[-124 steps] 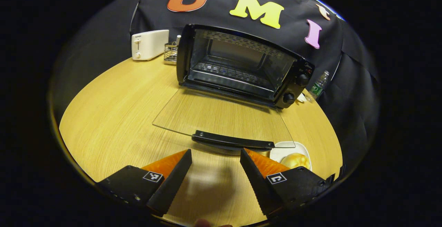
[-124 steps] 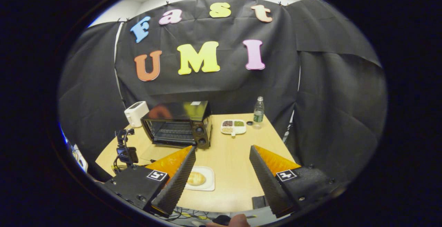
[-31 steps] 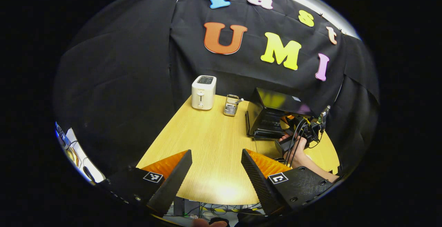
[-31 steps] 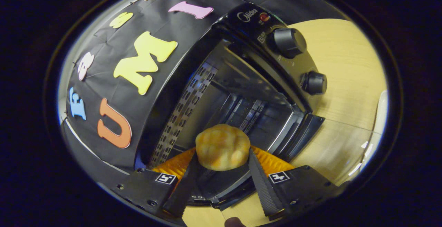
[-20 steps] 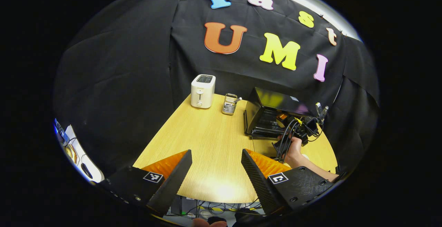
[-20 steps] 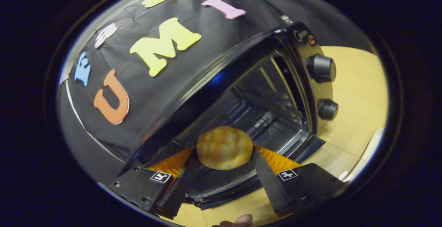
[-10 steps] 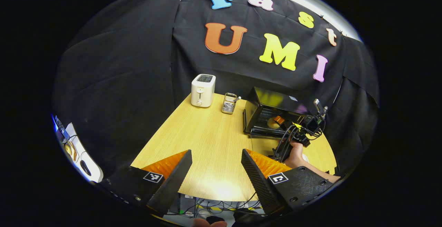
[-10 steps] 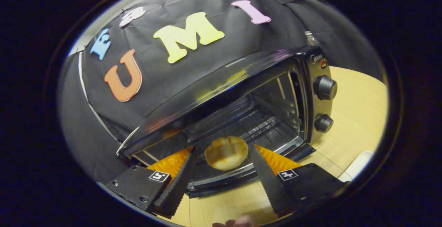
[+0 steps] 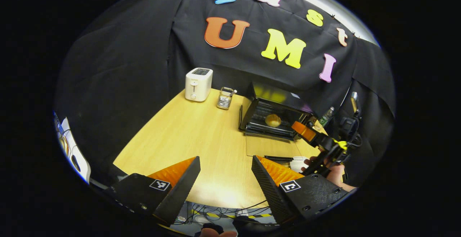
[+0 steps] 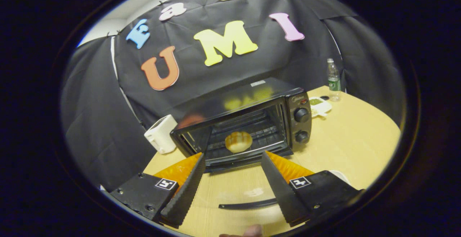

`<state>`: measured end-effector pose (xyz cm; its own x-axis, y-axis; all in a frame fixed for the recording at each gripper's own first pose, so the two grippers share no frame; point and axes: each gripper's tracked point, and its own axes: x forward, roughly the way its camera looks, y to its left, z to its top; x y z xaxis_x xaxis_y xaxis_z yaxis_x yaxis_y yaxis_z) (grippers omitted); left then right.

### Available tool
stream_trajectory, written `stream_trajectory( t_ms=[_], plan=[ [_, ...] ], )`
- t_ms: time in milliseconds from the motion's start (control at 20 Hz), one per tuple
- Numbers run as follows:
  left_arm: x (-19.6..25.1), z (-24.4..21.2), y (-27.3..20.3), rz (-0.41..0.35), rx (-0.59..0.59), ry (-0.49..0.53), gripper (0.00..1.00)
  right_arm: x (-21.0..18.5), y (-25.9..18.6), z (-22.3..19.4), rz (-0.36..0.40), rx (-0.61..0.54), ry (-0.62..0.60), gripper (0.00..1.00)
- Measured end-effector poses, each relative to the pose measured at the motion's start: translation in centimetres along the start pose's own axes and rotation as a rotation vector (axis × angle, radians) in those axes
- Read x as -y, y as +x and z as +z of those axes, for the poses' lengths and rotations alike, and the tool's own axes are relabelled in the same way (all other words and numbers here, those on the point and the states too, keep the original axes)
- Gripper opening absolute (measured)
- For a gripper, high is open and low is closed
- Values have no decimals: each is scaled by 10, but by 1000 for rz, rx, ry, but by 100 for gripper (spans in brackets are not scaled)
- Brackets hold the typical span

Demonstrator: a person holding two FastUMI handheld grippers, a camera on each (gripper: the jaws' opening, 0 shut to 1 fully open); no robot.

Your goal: Open the electric oven with the left hand, put the food in, and close the electric oven.

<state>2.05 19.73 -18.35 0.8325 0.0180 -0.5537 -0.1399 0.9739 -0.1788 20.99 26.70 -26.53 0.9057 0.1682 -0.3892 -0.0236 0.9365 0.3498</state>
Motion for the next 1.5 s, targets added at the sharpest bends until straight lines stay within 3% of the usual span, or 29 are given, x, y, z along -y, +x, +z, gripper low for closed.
stream_trajectory(
  t_ms=[250,300,350,650,850,1050,1250,1300,1500],
  plan=[
    [41,-34,34,-42,-63,-15,95,27,-75,7,-5,-38,-33,99],
    [50,-42,45,-50,-86,-12,95,35,-88,5,-11,-52,-37,95],
    [58,-52,53,-58,-110,-7,95,44,-100,4,-19,-67,-41,99],
    [107,-99,107,-132,-225,10,95,100,-160,-1,-88,-146,-91,95],
    [133,-128,148,-158,-298,8,95,135,-186,1,-135,-183,-116,99],
    [143,-149,182,-128,-352,19,95,164,-204,3,-198,-204,-111,95],
    [150,-150,203,-115,-336,49,96,173,-208,2,-229,-220,-98,95],
    [151,-147,208,-115,-325,60,96,174,-208,3,-231,-221,-95,99],
    [161,-142,214,-120,-276,134,95,176,-210,9,-243,-215,-94,96]
  ],
)
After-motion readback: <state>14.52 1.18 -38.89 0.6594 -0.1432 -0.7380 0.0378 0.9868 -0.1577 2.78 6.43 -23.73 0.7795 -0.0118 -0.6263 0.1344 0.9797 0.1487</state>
